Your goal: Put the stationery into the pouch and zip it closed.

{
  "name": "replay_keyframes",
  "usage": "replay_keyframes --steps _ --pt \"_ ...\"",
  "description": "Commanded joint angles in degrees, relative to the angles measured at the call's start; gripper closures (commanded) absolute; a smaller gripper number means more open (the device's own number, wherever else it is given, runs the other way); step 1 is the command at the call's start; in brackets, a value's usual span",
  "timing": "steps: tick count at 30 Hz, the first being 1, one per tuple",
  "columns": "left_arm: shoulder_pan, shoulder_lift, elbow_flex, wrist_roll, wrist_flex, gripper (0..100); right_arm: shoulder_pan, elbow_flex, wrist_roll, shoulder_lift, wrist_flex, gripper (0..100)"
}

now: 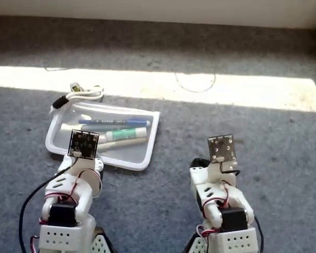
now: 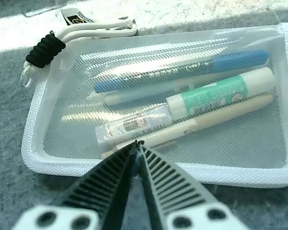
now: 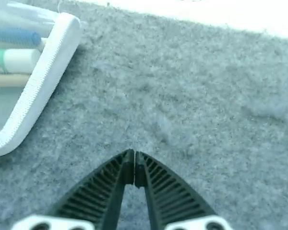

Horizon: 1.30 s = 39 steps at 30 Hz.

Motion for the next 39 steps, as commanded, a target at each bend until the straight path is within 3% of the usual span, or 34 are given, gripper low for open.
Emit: replay_keyframes --steps 1,7,12,27,39 --pt "-0.84 -0.13 1.27 0.18 -1.14 99 0.66 6.11 -0.26 -0.66 -1.27 99.3" --pt "-0.57 -0.13 1.27 0.18 4.48 99 0.66 6.11 -0.44 -0.22 -1.01 99.3" --pt "-0.75 -0.13 1.27 0.18 9.14 99 0.57 6.11 -0.44 -0.22 5.85 99.3" --pt "-0.75 -0.40 1.27 0.18 16.97 99 0.57 6.20 -0.53 -0.31 11.47 99.3" --pt "-0.84 -0.22 1.27 0.26 17.58 99 0.57 6.20 -0.18 -0.48 12.97 99.3"
